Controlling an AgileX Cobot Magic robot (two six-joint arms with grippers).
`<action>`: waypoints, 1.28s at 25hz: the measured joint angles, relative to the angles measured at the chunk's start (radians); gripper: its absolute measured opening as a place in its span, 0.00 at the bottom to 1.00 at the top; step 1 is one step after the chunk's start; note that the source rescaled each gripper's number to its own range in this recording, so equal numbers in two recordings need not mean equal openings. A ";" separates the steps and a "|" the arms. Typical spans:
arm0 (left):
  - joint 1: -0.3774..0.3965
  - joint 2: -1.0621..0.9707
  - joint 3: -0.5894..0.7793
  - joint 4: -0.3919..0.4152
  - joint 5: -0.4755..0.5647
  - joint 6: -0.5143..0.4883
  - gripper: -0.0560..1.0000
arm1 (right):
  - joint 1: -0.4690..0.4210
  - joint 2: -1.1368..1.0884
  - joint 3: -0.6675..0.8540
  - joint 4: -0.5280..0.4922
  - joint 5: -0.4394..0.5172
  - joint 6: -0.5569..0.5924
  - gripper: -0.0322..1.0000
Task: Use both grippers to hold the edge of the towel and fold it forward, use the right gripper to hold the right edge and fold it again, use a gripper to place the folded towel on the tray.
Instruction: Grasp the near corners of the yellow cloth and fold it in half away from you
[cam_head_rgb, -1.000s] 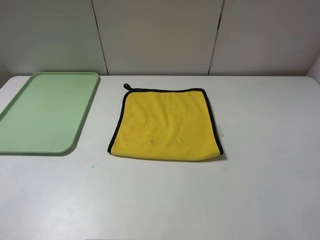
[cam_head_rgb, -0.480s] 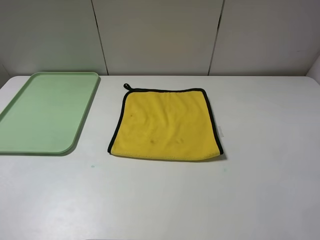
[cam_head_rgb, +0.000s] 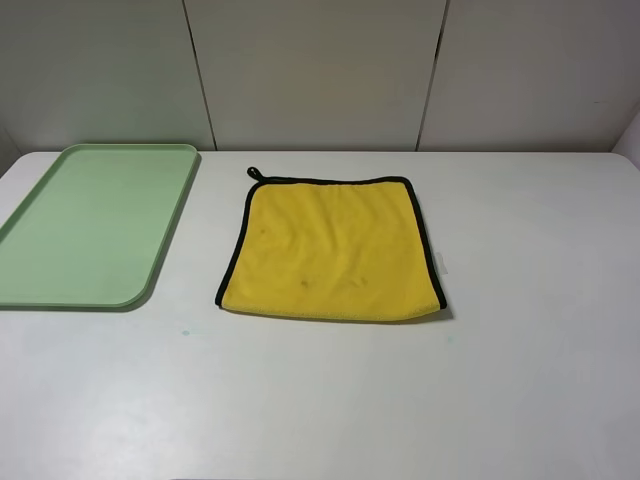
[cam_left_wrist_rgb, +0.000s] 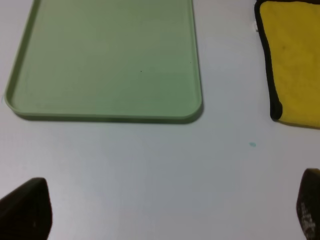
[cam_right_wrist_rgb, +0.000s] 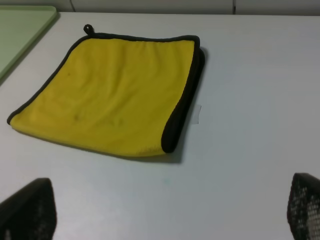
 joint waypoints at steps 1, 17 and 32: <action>0.000 0.000 0.000 0.000 0.000 0.000 0.98 | 0.000 0.000 0.000 0.000 0.000 0.000 1.00; 0.000 0.000 0.000 0.000 0.000 0.002 0.98 | 0.000 0.000 0.000 0.000 0.000 0.000 1.00; 0.000 0.000 0.000 0.000 0.000 0.004 0.98 | 0.000 0.000 0.000 0.000 0.000 -0.001 1.00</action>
